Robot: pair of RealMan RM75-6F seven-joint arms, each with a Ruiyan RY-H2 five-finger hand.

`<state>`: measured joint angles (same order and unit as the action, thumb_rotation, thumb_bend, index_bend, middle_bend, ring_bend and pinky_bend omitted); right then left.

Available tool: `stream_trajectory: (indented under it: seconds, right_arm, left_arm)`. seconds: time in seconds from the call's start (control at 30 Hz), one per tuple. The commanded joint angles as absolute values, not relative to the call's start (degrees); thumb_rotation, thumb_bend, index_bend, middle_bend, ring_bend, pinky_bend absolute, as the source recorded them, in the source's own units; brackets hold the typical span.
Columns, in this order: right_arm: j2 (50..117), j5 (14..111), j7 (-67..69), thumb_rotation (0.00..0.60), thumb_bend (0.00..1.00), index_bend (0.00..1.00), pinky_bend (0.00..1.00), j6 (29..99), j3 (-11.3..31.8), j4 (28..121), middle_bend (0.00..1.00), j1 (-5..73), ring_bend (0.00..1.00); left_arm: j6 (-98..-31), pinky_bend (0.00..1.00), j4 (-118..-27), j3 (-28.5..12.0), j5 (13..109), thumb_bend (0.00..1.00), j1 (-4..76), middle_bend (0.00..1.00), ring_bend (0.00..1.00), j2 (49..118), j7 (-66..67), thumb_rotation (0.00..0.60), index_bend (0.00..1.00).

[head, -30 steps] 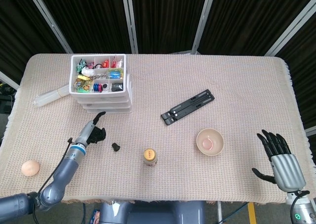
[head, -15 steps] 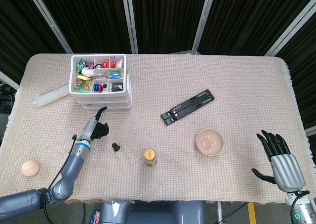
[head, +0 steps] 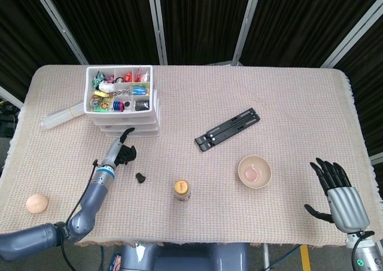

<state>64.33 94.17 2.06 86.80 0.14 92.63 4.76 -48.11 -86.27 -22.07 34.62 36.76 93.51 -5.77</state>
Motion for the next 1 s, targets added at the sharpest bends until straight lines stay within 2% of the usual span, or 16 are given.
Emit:
stream_trajectory:
  seconds: [0.03,0.7,1.0]
  right_arm:
    - [64.34,94.18,2.07,0.600,0.08,0.02,0.00,86.75,0.12,92.62,0.00,4.77,0.00]
    - [64.41,94.25,1.77,0.600,0.08,0.02,0.00,86.60,0.04,92.62,0.00,4.82,0.00]
    - [64.37,94.20,1.83,0.600,0.08,0.02,0.00,86.66,0.06,92.59,0.00,4.78,0.00]
  left_arm:
    - [-47.64,0.73,-85.37,-22.46,34.98,0.74,37.13,0.97,0.86,94.15,-6.56,0.600,0.11]
    - [-46.86,0.73,-82.75,-22.98,38.23,0.74,37.47,0.97,0.86,96.40,-10.38,0.600,0.15]
    - [-47.68,0.73,-84.69,-22.07,39.93,0.74,36.64,0.97,0.86,95.81,-10.69,0.600,0.17]
